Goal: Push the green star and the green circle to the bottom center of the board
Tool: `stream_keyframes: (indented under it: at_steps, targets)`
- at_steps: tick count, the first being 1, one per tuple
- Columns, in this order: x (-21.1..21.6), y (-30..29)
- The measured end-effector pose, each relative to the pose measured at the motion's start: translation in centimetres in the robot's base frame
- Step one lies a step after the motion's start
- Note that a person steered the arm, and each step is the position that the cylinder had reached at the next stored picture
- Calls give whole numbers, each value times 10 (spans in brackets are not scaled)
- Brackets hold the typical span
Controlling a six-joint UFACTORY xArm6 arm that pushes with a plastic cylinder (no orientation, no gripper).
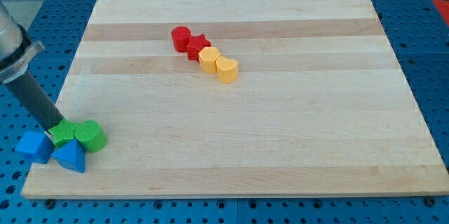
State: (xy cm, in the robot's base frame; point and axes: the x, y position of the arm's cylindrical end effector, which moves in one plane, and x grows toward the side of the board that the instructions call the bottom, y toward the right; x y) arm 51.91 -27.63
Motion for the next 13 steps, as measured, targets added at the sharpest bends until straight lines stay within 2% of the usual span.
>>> stream_keyframes:
  at_steps: [2, 3, 5, 9, 13]
  targets:
    - [0, 61]
    - [-9, 57]
    - [-34, 7]
    - [24, 7]
    - [41, 55]
